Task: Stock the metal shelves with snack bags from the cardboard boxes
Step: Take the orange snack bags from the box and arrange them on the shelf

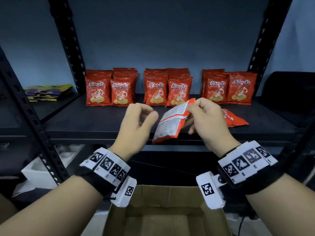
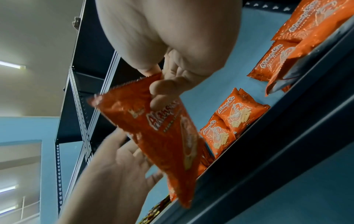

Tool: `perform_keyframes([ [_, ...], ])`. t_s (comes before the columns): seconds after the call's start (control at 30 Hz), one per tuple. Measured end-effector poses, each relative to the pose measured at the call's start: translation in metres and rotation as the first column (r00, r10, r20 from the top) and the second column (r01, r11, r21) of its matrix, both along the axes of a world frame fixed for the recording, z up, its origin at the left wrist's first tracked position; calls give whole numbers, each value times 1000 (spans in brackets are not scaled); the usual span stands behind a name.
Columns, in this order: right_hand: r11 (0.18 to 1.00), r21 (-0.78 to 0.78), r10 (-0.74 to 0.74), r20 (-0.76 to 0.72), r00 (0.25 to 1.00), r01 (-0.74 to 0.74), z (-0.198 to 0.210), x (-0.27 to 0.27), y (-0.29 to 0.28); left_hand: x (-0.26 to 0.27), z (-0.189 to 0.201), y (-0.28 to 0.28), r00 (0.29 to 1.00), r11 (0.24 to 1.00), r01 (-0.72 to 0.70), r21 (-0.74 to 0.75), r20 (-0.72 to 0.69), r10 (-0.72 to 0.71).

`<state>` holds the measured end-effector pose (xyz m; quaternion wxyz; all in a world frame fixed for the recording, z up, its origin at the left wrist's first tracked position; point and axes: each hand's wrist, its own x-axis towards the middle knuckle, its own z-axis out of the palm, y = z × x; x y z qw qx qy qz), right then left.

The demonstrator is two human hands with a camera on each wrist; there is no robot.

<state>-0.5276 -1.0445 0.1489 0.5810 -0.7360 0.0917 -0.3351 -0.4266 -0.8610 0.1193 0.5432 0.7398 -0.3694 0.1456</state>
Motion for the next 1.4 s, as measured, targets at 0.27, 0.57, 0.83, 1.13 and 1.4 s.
perform_keyframes([
  [0.27, 988, 137, 79, -51, 996, -71, 9, -7, 10, -21, -5, -7, 951, 1000, 13, 6, 308, -15],
  [0.57, 997, -71, 15, -122, 992, -24, -6, -4, 3, -8, 16, -4, 867, 967, 171, -188, -438, -238],
  [0.83, 928, 267, 301, -124, 946, -261, -10, -3, 5, -12, 17, -1, 750, 928, 308, -209, -547, -372],
  [1.13, 965, 152, 232, -127, 964, -212, -16, 3, -10, 7, 23, 10, 845, 972, 198, -128, -479, -236],
  [1.4, 947, 32, 320, -196, 927, -320, -23, -12, -27, 8, 11, -24, 880, 962, 159, -221, -410, -240],
])
